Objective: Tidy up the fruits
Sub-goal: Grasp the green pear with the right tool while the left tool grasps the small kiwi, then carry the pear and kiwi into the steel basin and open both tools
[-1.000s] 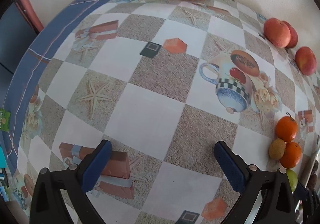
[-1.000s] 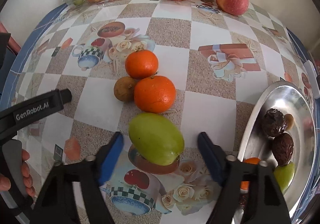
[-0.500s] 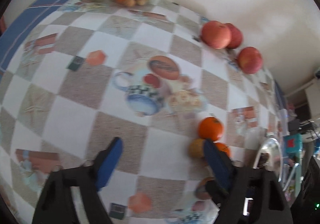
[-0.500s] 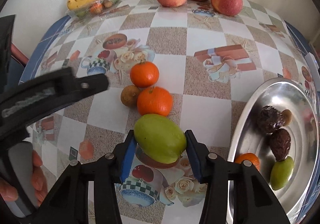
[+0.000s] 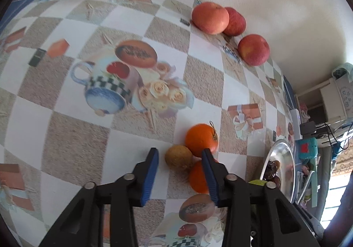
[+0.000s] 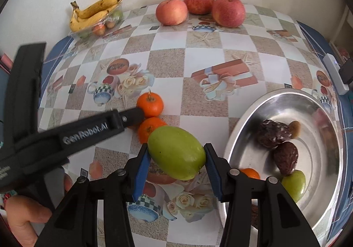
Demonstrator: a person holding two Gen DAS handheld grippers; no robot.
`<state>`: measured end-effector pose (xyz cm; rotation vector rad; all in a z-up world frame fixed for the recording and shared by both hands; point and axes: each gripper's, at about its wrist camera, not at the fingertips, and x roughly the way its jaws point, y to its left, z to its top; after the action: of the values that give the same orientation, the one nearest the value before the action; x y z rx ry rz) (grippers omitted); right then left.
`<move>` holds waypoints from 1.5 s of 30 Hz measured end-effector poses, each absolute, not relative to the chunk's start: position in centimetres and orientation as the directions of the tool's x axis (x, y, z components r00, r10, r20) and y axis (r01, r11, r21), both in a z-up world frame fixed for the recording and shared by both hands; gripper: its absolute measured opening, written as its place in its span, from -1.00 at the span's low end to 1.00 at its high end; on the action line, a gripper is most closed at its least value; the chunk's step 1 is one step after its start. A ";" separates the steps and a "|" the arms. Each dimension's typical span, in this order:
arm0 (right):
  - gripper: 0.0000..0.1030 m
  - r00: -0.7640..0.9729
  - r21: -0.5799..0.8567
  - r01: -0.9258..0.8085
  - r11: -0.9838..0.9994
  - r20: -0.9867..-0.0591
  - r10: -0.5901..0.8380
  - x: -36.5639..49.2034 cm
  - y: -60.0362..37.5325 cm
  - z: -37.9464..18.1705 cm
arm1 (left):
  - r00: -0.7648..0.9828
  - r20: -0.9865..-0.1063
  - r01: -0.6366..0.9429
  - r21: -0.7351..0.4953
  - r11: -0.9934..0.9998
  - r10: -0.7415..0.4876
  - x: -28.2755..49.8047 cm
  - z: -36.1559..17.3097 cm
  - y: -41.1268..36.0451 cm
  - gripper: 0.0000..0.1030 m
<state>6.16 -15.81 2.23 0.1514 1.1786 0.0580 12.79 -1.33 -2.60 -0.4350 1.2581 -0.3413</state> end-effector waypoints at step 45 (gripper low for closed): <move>-0.02 0.433 0.176 0.520 0.836 -0.898 -0.080 1.3 -35.8 4.6 | 0.252 -0.821 0.466 -0.360 0.808 -0.512 3.7 3.6 -17.1 -0.49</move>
<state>1.30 -35.76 4.57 0.4690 1.0651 -0.3915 3.71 -17.12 3.62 -0.0467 1.1355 -0.6648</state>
